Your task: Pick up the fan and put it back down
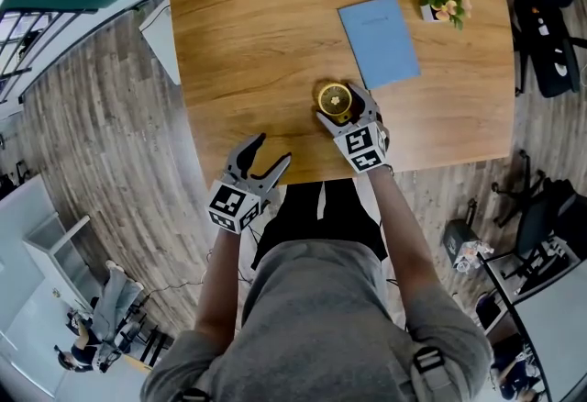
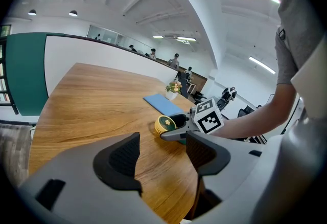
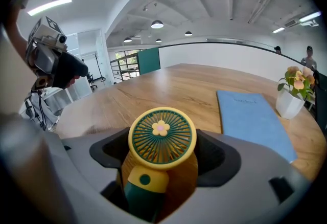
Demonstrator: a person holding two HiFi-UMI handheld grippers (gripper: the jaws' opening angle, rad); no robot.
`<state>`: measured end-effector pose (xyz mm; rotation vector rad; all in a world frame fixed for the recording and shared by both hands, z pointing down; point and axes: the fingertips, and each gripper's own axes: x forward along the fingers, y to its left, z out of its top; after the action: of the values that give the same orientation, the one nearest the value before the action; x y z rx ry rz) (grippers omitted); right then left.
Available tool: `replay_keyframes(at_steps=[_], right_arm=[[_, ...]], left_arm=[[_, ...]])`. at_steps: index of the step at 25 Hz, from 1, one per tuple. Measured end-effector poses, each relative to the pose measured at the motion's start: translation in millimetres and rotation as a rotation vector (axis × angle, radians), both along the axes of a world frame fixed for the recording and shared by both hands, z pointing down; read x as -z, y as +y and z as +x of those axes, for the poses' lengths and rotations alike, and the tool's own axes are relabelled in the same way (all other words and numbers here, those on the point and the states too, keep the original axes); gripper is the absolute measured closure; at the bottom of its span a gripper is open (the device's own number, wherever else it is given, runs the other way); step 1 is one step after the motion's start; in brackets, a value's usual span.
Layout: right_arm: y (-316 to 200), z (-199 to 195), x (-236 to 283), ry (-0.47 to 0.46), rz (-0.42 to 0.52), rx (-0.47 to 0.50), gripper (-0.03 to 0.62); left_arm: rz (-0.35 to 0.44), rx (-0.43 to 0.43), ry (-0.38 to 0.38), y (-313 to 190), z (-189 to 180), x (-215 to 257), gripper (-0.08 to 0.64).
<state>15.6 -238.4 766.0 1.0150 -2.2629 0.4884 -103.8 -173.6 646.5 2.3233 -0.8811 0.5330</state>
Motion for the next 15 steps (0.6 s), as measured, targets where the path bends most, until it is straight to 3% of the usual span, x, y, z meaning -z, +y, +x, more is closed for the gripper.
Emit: replay_keyframes(at_steps=[15], right_arm=[[-3,0,15,-0.076,0.015,-0.021,0.198]], left_arm=[[0.017,0.004,-0.001,0,-3,8,0.276]])
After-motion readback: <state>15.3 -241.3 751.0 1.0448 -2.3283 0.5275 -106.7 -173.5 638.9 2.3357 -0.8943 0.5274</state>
